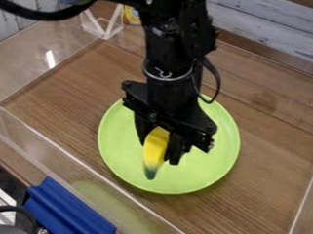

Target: Put the banana on top of the green plate

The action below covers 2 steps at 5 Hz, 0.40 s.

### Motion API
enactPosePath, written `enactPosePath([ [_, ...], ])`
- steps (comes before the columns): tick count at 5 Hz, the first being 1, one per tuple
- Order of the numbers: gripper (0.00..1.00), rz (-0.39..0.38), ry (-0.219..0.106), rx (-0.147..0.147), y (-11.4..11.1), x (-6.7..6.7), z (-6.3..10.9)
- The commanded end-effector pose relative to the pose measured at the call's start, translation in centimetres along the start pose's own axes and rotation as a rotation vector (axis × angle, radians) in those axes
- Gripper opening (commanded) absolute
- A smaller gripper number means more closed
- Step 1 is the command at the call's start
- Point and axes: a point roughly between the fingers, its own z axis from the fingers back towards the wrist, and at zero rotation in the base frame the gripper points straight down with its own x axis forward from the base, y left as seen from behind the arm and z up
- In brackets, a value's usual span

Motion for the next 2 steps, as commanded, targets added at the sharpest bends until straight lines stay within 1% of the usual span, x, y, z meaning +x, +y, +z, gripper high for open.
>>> enactPosePath([
  [1, 0.00, 0.012, -0.023, -0.004, 0.24, 0.48, -0.17],
  [2, 0.00, 0.023, -0.029, -0.004, 0.43, 0.78, -0.72],
])
